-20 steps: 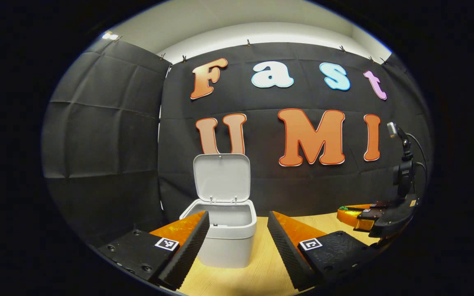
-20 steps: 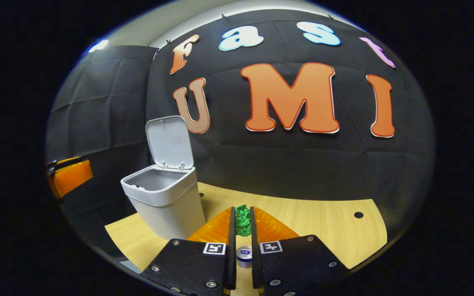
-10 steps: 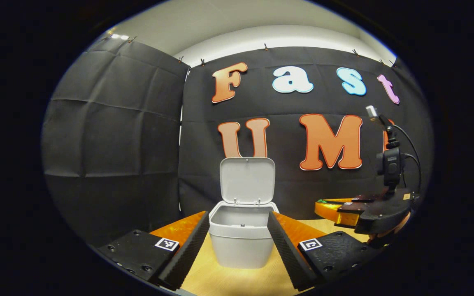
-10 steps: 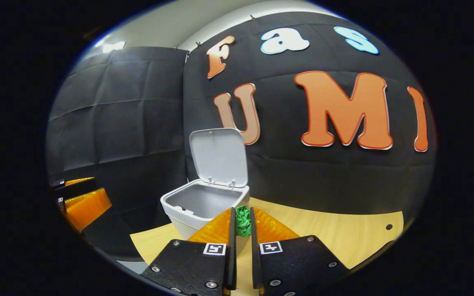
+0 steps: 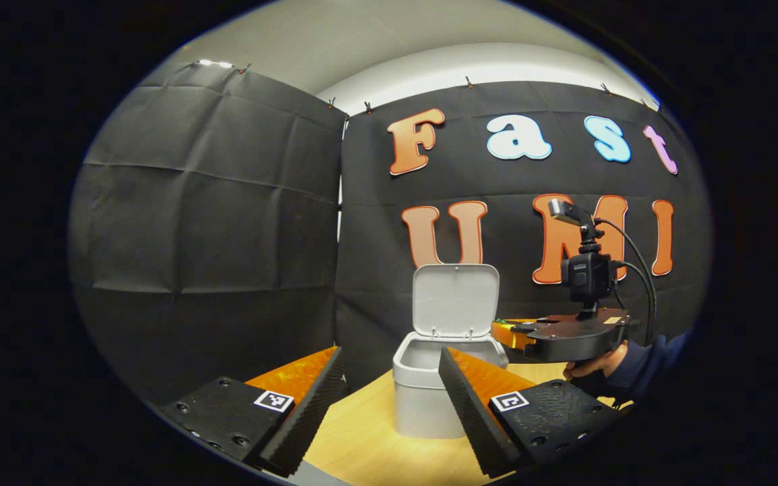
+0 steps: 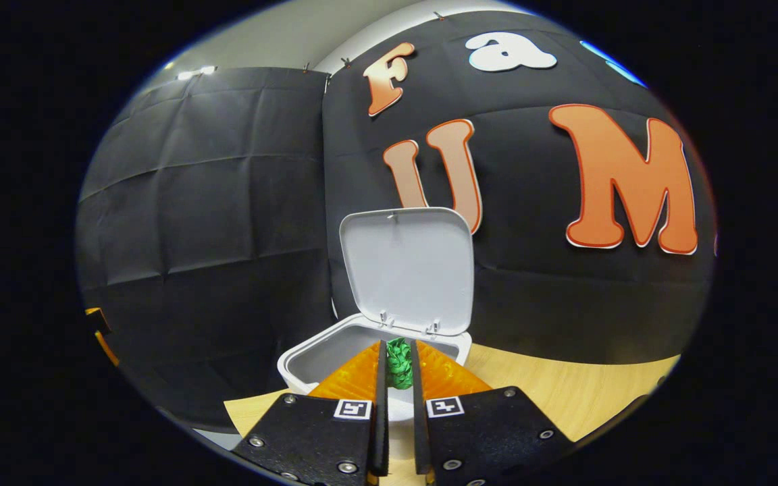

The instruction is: Press the lid of the desktop garbage bin to open it, pick up the crumpled paper on the desktop and throw it into the bin, then pick up the pop can on the desktop and drop it into the bin, and finally close the garbage bin lid.

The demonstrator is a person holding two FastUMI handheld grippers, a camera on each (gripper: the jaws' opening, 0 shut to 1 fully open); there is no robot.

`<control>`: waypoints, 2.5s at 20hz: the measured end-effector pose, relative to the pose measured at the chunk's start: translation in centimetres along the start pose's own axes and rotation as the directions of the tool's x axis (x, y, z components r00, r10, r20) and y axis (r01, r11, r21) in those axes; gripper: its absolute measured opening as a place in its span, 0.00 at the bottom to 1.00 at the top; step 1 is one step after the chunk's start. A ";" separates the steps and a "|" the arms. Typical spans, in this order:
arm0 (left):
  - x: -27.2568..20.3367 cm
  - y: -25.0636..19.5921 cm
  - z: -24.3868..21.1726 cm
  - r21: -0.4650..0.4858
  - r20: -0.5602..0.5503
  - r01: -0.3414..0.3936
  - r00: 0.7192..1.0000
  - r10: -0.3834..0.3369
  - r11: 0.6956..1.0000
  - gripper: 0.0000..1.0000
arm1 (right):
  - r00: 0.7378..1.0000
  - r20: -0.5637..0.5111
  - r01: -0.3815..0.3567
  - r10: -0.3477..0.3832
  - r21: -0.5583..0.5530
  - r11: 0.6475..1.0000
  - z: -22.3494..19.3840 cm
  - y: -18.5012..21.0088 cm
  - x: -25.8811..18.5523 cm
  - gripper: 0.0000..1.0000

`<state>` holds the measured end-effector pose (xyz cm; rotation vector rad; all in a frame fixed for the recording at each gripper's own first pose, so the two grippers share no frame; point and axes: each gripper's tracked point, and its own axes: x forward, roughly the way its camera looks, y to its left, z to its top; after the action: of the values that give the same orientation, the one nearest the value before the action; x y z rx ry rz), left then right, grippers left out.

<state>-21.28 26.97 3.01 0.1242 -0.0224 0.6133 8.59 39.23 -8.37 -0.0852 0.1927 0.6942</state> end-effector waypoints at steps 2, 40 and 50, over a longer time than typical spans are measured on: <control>-0.5 1.4 0.0 0.008 0.003 -0.032 0.999 0.032 0.999 0.90 | 1.000 -0.007 -0.001 0.001 -0.003 1.000 -0.1 0.5 1.9 0.15; 1.9 -22.9 -8.5 0.000 -0.144 0.509 0.852 -0.504 0.861 0.90 | 0.896 0.080 0.434 -0.437 0.059 0.899 -2.5 -19.0 -19.1 0.94; 0.5 -32.7 -15.4 -0.012 -0.275 0.685 0.698 -0.661 0.729 0.91 | 0.776 0.026 0.622 -0.630 0.131 0.772 -5.2 -25.7 -30.0 0.94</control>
<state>-2.27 2.62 -15.81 0.1286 0.3032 -0.1240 1.79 -0.02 -6.98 -0.0105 0.1249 0.0085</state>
